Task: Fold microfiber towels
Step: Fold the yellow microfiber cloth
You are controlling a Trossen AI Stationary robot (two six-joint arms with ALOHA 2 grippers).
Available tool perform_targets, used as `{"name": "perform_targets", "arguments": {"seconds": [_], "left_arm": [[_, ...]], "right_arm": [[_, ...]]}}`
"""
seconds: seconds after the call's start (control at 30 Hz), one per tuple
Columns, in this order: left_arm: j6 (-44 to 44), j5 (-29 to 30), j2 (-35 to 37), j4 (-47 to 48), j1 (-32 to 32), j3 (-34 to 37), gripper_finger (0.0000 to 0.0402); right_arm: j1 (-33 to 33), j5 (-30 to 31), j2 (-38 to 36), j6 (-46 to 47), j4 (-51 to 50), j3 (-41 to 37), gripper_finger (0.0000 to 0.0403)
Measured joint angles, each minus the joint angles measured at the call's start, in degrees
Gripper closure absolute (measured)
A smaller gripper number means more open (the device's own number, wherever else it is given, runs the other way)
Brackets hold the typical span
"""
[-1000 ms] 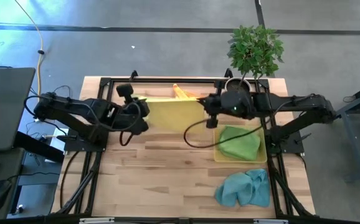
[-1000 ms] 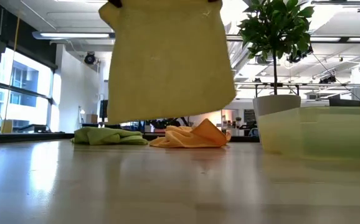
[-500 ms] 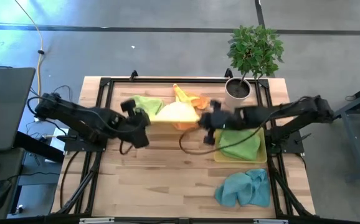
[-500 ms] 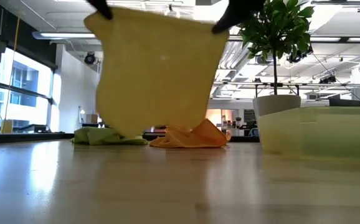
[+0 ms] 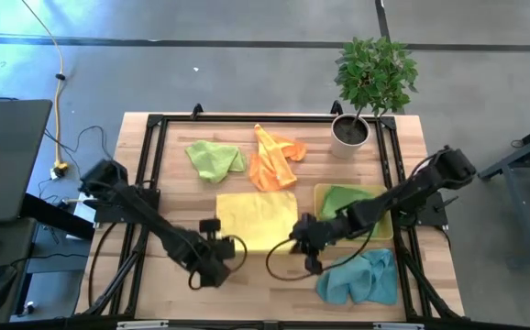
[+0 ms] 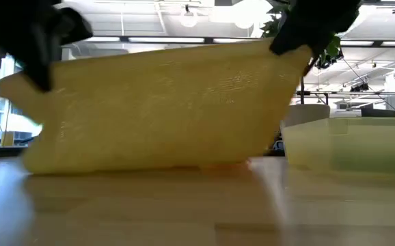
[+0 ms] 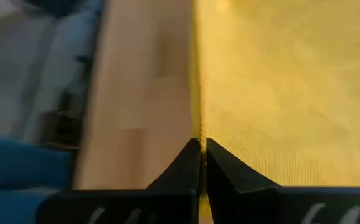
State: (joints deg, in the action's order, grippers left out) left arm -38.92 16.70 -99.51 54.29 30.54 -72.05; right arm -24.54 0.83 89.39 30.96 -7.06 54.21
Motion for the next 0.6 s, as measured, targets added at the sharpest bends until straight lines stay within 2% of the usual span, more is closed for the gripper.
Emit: {"name": "perform_targets", "arguments": {"seconds": [0.2,0.27,0.4,0.6], "left_arm": [[0.6,-8.3,-4.6,-7.8,3.0,-4.3,0.0401],[2.0,-8.9,-4.7,-7.8,3.4,-4.8,0.0401],[4.4,-5.7,-4.4,-5.7,3.0,-5.5,0.0401],[5.6,2.6,-4.7,1.8,-0.4,-5.4,0.0401]], "right_arm": [[-2.9,-7.2,4.6,6.6,5.1,-0.1,0.0403],[-3.3,-8.2,5.7,6.7,6.4,0.0,0.0403],[-3.6,-8.4,5.7,6.6,6.1,0.1,0.0403],[-2.8,-1.2,5.3,3.4,-1.0,0.2,0.0403]]}}
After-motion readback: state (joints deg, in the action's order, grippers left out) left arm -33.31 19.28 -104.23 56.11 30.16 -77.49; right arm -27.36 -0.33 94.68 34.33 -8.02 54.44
